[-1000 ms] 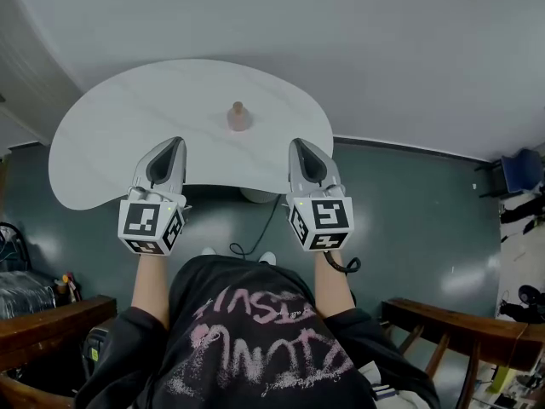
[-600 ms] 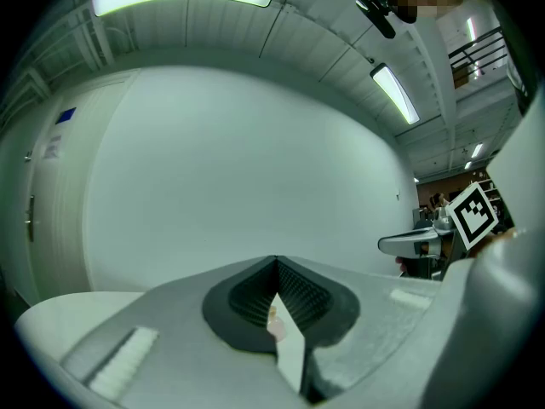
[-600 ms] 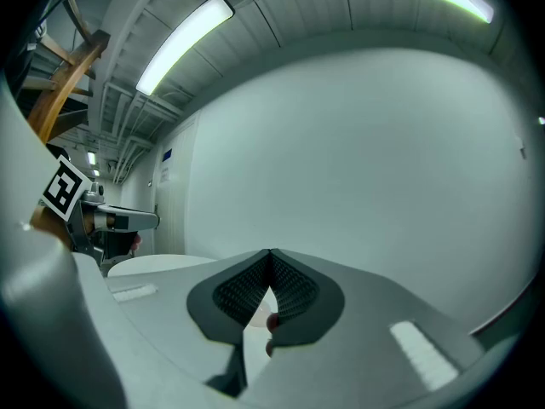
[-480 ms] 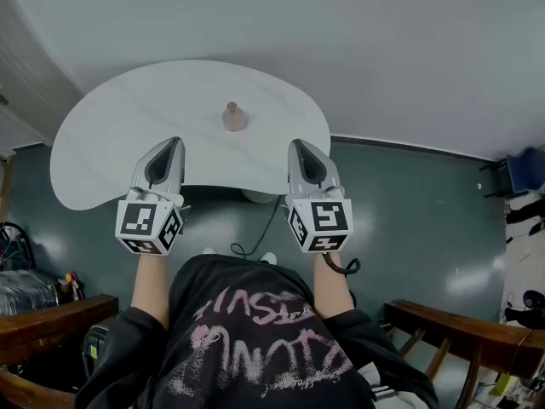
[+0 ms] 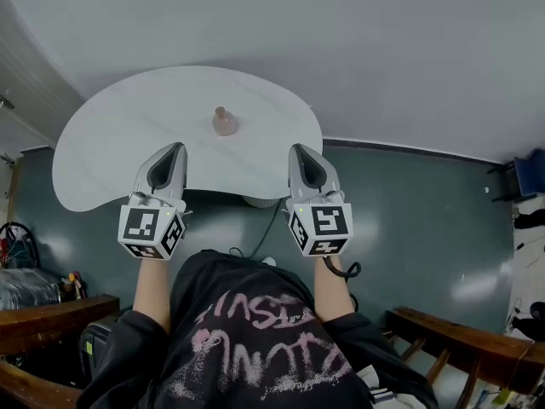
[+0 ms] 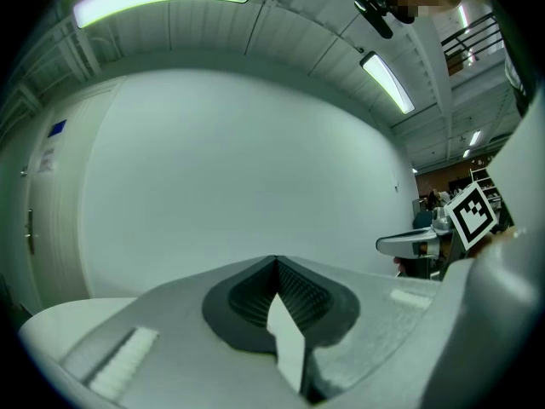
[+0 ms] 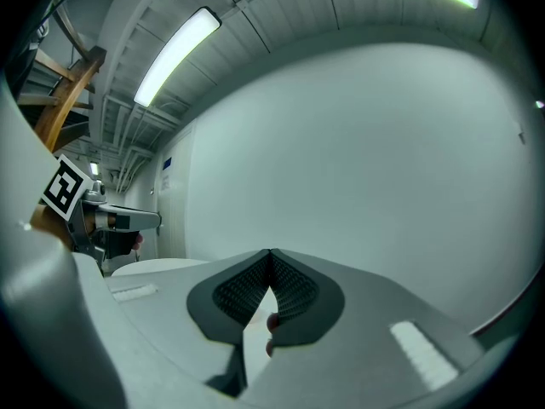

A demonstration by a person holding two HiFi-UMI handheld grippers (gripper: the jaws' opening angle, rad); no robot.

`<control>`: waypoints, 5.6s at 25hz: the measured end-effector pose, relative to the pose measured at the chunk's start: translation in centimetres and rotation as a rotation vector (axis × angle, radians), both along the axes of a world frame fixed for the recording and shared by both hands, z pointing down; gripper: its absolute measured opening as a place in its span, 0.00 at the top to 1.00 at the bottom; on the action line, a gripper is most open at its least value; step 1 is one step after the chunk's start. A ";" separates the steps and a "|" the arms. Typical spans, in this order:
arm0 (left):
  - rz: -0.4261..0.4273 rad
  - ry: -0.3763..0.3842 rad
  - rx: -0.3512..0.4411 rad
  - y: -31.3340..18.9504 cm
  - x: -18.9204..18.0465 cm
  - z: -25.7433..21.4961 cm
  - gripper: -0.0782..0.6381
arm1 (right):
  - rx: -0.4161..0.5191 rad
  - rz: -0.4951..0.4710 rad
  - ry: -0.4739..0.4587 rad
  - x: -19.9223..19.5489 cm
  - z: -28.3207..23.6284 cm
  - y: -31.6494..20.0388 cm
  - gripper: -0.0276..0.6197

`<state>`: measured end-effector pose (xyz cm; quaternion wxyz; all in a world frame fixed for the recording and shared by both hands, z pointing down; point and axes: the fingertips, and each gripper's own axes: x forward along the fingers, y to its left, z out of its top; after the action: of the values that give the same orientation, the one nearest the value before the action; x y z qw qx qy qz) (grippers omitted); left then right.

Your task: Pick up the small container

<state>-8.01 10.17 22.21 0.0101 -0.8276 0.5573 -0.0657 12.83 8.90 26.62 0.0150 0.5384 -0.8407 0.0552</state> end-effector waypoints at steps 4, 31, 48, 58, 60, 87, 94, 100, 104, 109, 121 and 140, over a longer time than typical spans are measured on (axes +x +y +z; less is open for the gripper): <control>-0.004 -0.029 -0.006 0.2 0.9 0.2 0.89 | -0.003 -0.012 -0.009 0.7 0.2 -0.3 0.94; -0.006 0.014 -0.027 0.0 -2.1 2.5 0.89 | -0.023 -0.046 0.024 -2.7 1.4 -0.2 0.93; 0.037 0.053 -0.103 -7.3 -5.1 5.8 0.89 | -0.082 -0.005 0.061 -5.7 3.3 -6.5 0.93; 0.070 0.076 -0.154 -13.4 -6.7 8.1 0.89 | -0.127 0.024 0.084 -7.6 5.0 -12.1 0.93; 0.075 0.082 -0.160 -14.5 -7.0 8.5 0.89 | -0.133 0.028 0.090 -8.0 5.2 -13.1 0.93; 0.268 0.167 -0.252 -23.7 -11.0 11.9 0.89 | -0.223 0.194 0.157 -13.6 6.5 -20.9 0.93; 0.328 0.180 -0.275 -23.6 -10.1 12.6 0.89 | -0.241 0.258 0.174 -12.5 6.6 -20.4 0.95; 0.355 0.162 -0.276 -23.8 -8.7 12.5 0.89 | -0.243 0.264 0.148 -11.5 6.8 -20.6 0.94; 0.340 0.147 -0.272 -23.8 -8.0 12.6 0.89 | -0.242 0.229 0.136 -11.1 7.4 -21.1 0.94; 0.313 0.136 -0.264 -23.4 -7.0 12.7 0.89 | -0.237 0.180 0.124 -10.7 7.8 -21.9 0.94; 0.218 0.124 -0.198 -23.6 -5.5 11.0 0.89 | -0.212 0.076 0.101 -9.5 7.6 -22.6 0.94; 0.176 0.112 -0.176 -24.0 -3.9 11.6 0.89 | -0.213 0.047 0.087 -7.8 8.9 -23.2 0.94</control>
<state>-11.96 -13.80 33.78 -0.0881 -0.8733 0.4745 -0.0671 5.06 -14.33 35.47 0.1073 0.5551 -0.8159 0.1210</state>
